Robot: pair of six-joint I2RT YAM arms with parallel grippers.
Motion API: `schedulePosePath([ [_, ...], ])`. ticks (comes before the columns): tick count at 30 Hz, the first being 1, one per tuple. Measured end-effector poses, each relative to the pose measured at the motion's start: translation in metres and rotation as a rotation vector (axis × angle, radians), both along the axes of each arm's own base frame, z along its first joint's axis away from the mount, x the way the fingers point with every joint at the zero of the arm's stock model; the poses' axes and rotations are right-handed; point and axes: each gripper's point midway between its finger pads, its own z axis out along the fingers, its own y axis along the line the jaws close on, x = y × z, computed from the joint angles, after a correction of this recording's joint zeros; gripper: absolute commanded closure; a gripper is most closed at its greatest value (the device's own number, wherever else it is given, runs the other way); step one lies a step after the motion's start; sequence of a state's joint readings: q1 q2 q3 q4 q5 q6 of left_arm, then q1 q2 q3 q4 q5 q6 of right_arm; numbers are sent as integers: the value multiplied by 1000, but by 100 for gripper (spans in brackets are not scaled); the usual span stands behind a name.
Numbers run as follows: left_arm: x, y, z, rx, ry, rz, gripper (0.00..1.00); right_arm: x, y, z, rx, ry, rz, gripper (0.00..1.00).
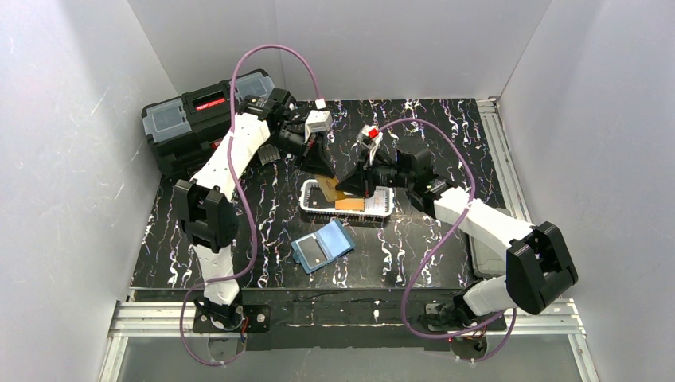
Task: Put the credit cards into the card holder
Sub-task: Turn over the card slot in the card holder.
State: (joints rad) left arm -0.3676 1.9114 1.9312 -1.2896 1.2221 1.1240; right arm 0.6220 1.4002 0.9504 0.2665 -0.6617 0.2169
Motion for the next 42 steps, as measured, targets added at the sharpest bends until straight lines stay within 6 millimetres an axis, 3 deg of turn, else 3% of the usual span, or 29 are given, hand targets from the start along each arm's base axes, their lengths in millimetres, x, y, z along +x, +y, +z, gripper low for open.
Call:
schedulePosePath([
  [2, -1, 0, 3, -1, 8, 6, 100, -1, 1, 3, 13, 8, 3, 99],
  [7, -6, 1, 9, -12, 1, 16, 100, -5, 0, 10, 34, 18, 12, 99],
  [8, -7, 1, 10, -15, 0, 18, 93, -6, 0, 11, 38, 17, 14, 99],
  [12, -7, 0, 9, -18, 3, 35, 23, -13, -3, 13, 42, 25, 30, 99],
  [13, -6, 0, 7, -15, 0, 41, 18, -15, -4, 13, 40, 27, 34, 99],
  [16, -4, 4, -5, 23, 3, 70, 17, -24, -10, 7, 2, 65, 41, 99],
  [19, -12, 16, -26, 75, -19, 71, 20, -32, -18, -12, -70, 142, 29, 99],
  [23, -43, 40, -63, 158, -56, 14, 22, -40, -31, -43, -173, 255, -18, 99],
  [25, -69, 58, -91, 209, -89, -34, 24, -43, -37, -61, -213, 296, -42, 99],
  [30, -110, 85, -129, 274, -189, -136, 28, -48, -49, -101, -304, 390, -98, 99],
  [34, -117, 90, -149, 281, -290, -182, 32, -41, -50, -116, -335, 423, -135, 99],
  [42, -121, 91, -172, 282, -412, -244, 35, -28, -43, -126, -329, 426, -177, 99],
])
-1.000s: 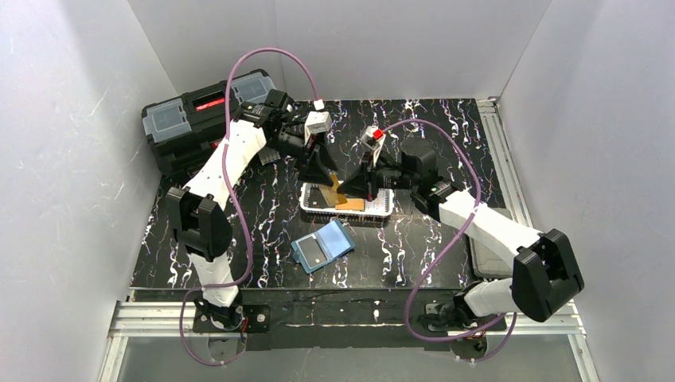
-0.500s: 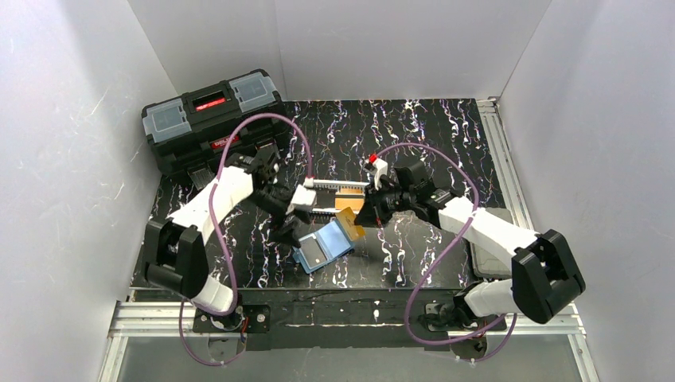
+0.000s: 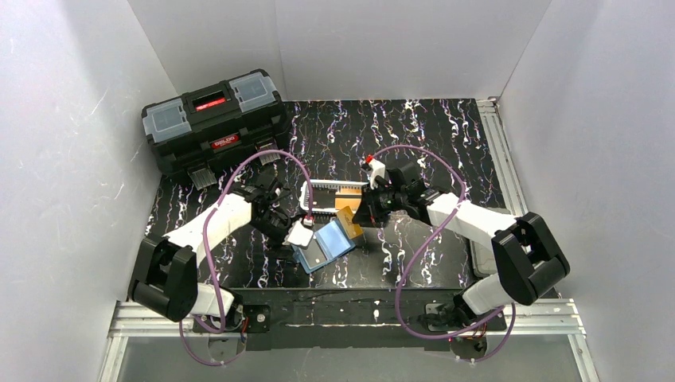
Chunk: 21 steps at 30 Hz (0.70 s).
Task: Put the credit cards into the card holder
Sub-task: Turn over the card slot in the card holder.
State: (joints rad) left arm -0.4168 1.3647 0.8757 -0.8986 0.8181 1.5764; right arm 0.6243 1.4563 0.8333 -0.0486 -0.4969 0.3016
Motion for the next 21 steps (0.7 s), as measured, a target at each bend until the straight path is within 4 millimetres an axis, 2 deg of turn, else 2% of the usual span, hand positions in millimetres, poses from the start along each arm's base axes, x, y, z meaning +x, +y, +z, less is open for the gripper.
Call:
schedulePosePath([
  [11, -2, 2, -16, 11, -51, -41, 43, 5, 6, -10, 12, 9, -16, 99],
  [21, -3, 1, -20, 18, -85, -67, 52, 4, 6, -22, 9, 31, -24, 99],
])
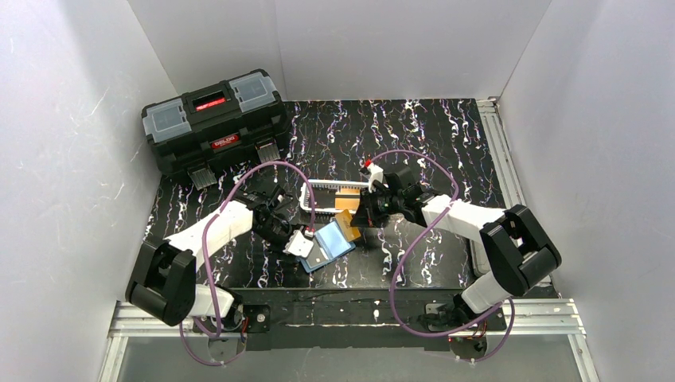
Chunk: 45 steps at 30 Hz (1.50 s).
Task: Put the credit cards into the card holder
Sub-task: Turn over the card slot in the card holder.
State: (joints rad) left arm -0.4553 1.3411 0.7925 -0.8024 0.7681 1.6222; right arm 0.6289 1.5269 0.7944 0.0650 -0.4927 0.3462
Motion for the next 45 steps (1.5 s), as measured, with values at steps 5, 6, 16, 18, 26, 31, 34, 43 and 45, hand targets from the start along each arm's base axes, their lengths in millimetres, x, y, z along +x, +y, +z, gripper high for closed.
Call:
schedulePosePath([
  [5, -3, 0, 0, 1, -6, -6, 55, -1, 0, -2, 3, 11, -8, 99],
  [6, -4, 0, -1, 2, -5, -7, 55, 0, 0, -1, 6, 9, -9, 99],
  [16, -3, -1, -1, 5, -19, -15, 58, -2, 2, 0, 15, 17, -3, 99],
  [18, -3, -1, -1, 5, -20, -17, 59, -3, 2, 0, 17, 21, 1, 99],
  [26, -2, -2, -2, 4, -26, -19, 62, -9, 5, -8, 13, 56, 22, 99],
  [31, -2, -1, -5, 7, -34, -25, 65, -11, 6, -7, 22, 69, 26, 99],
  [34, -3, 0, -7, 10, -35, -31, 67, -12, 6, -6, 27, 81, 22, 99],
  [43, -2, 5, -12, 37, -61, -42, 44, -9, 10, 0, 40, 97, 5, 99],
  [45, 0, 7, -9, 39, -74, -32, 38, -9, 9, 0, 38, 98, 3, 99],
])
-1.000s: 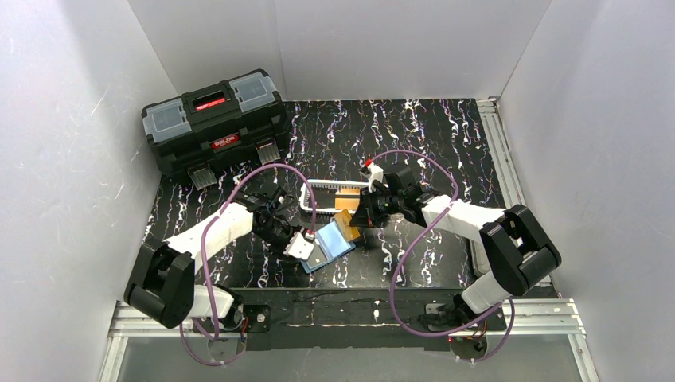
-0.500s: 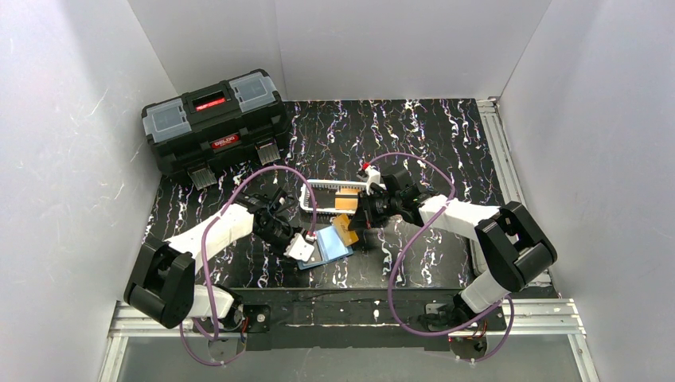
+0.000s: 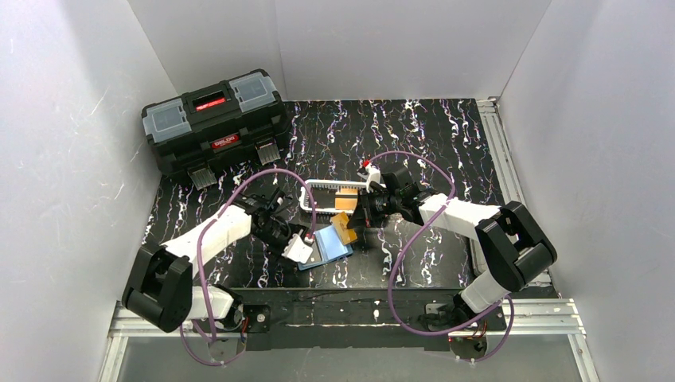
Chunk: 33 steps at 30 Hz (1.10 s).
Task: Put the credit cards into the card holder
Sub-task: Turn over the card slot in the card holder.
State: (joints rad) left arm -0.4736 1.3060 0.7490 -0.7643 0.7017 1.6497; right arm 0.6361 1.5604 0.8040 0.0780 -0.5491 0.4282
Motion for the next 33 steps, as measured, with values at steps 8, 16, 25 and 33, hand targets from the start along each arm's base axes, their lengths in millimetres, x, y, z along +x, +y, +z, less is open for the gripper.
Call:
schedulePosePath([
  [8, 24, 5, 25, -2, -47, 10, 37, 0, 0, 0, -1, -1, 0, 99],
  [16, 15, 8, 6, 39, 17, -96, 43, 2, 1, 2, -1, -8, 4, 99],
  [25, 8, 16, -9, 97, -46, -246, 73, 0, -1, 1, -12, -2, 4, 99],
  [33, 8, 24, -13, 131, -61, -269, 64, 0, -1, 1, -12, -1, 4, 99],
])
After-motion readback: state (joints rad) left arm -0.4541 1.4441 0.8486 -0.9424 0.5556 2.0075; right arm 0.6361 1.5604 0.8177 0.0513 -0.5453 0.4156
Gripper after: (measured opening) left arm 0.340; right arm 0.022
